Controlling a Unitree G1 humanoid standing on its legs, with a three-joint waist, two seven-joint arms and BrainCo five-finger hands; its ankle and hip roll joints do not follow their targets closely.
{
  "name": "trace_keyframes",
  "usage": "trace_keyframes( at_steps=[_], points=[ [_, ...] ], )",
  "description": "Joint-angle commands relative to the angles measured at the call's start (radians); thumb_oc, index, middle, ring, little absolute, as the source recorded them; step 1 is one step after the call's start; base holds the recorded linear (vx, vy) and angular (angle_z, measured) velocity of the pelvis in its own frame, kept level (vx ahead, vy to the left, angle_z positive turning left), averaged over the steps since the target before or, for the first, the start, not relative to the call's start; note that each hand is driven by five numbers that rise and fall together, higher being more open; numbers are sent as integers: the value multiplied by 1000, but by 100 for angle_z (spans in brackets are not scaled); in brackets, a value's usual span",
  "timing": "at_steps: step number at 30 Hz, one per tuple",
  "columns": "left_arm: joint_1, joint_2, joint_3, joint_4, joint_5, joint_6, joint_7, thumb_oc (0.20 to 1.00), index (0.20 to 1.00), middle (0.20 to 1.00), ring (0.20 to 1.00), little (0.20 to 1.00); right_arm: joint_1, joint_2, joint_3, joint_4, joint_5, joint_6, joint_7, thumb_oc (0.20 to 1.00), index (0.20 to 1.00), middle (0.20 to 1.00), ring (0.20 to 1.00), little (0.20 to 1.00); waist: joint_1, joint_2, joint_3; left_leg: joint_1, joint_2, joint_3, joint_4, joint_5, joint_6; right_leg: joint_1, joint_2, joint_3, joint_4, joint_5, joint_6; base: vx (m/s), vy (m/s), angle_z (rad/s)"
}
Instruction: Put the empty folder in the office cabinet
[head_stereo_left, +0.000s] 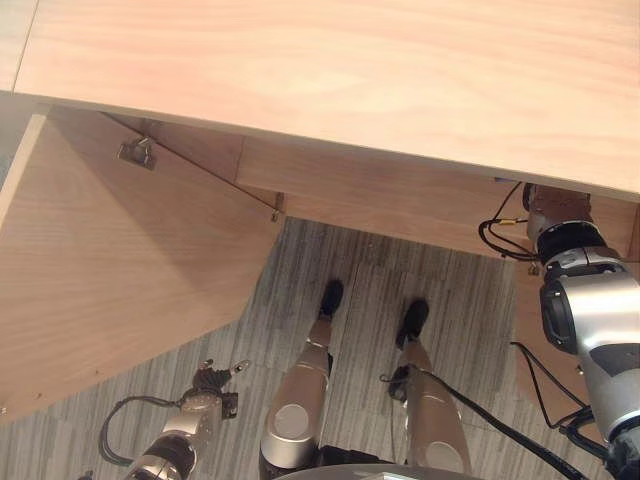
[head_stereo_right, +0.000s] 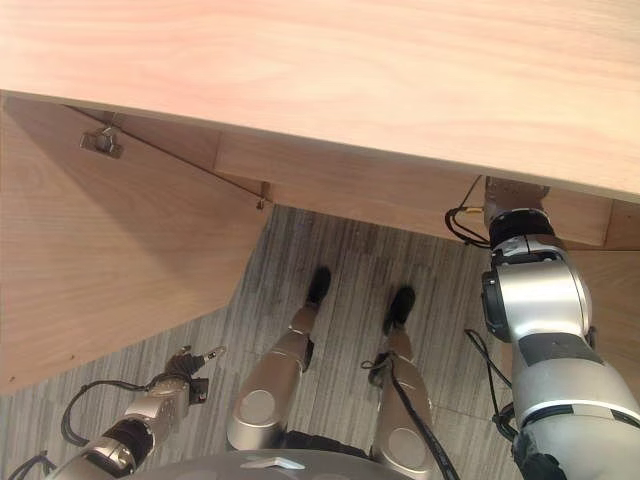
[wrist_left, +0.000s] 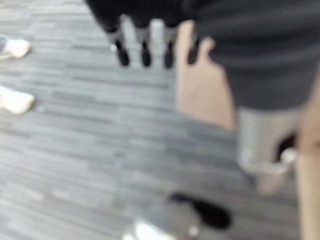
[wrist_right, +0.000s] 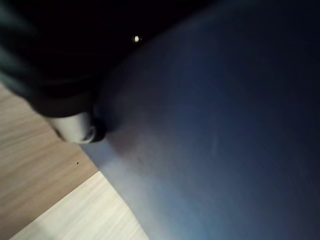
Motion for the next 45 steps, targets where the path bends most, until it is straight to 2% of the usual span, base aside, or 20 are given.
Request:
trace_keyframes(
  at_steps=[1, 2, 3, 7, 9, 32, 33, 35, 39, 40, 41, 45],
  points=[
    [39, 71, -52, 35, -47, -14, 9, 1000, 1000, 1000, 1000, 1000, -72, -71, 50, -9, 13, -102, 98, 200, 200, 200, 200, 200, 33, -27, -37, 31, 49, 46, -10, -126, -13, -36, -93, 17, -4, -103, 99, 0, 0, 0],
    [41, 70, -54, 29, -57, -19, 16, 1000, 1000, 1000, 1000, 1000, -80, -73, 44, -12, 52, -188, 85, 200, 200, 200, 200, 200, 34, -25, -35, 31, 49, 46, -10, -124, -14, -33, -91, 17, -4, -105, 98, 0, 0, 0],
    [41, 70, -54, 29, -57, -19, 16, 1000, 1000, 1000, 1000, 1000, -80, -73, 44, -12, 52, -188, 85, 200, 200, 200, 200, 200, 34, -25, -35, 31, 49, 46, -10, -124, -14, -33, -91, 17, -4, -105, 98, 0, 0, 0],
    [37, 76, -72, 0, -90, -16, 36, 1000, 1000, 1000, 1000, 1000, -122, -71, 46, -35, 3, -293, 27, 200, 200, 200, 200, 200, 39, -15, -31, 27, 46, 43, -10, -119, -15, -30, -90, 13, -4, -113, 96, -18, 10, -1],
    [38, 80, -74, -12, -84, -11, 29, 1000, 1000, 1000, 1000, 1000, -158, -65, 75, -33, -13, -301, 8, 200, 200, 200, 200, 200, 45, -8, -30, 24, 44, 42, -10, -115, -17, -29, -91, 11, -4, -115, 94, -35, 23, -4],
    [33, 106, -63, -57, -97, -27, 17, 1000, 1000, 1000, 1000, 1000, -181, -76, 112, -30, -24, -115, 151, 200, 200, 200, 200, 200, 58, -16, -23, 9, 55, 61, -10, -108, -24, -12, -73, 11, -4, -139, 89, -3, 0, -1],
    [32, 108, -64, -59, -99, -27, 17, 1000, 1000, 1000, 1000, 1000, -183, -76, 114, -30, -23, -109, 156, 238, 238, 238, 238, 238, 58, -17, -22, 9, 56, 62, -10, -108, -24, -12, -72, 11, -4, -139, 89, 0, 0, 0],
    [33, 111, -64, -62, -103, -31, 16, 1000, 1000, 1000, 1000, 1000, -183, -81, 116, -31, -25, -99, 163, 200, 200, 200, 200, 200, 58, -19, -21, 8, 57, 63, -10, -107, -24, -11, -70, 12, -4, -140, 89, 0, 0, 0],
    [37, 117, -60, -68, -100, -28, 14, 1000, 1000, 1000, 1000, 1000, -184, -89, 112, -23, -28, -75, 170, 200, 200, 200, 200, 200, 60, -21, -21, 8, 59, 65, -10, -107, -24, -8, -68, 13, -4, -141, 89, 0, -3, -1],
    [36, 120, -60, -70, -102, -25, 15, 1000, 1000, 1000, 1000, 1000, -185, -91, 111, -20, -29, -63, 170, 558, 558, 558, 558, 558, 61, -22, -20, 8, 60, 66, -10, -107, -25, -7, -67, 12, -4, -142, 89, 0, 0, 0],
    [37, 122, -59, -71, -102, -25, 14, 1000, 1000, 1000, 1000, 1000, -183, -92, 110, -17, -23, -40, 170, 1000, 1000, 1000, 1000, 1000, 61, -22, -20, 7, 60, 66, -10, -106, -24, -7, -67, 12, -4, -142, 88, 0, 0, 0],
    [35, 126, -58, -73, -103, -23, 14, 1000, 1000, 1000, 1000, 1000, -183, -96, 109, -1, -23, 9, 160, 1000, 1000, 1000, 1000, 1000, 62, -24, -20, 6, 61, 67, -10, -106, -25, -6, -65, 13, -4, -143, 89, 0, 0, 0]
  ],
)
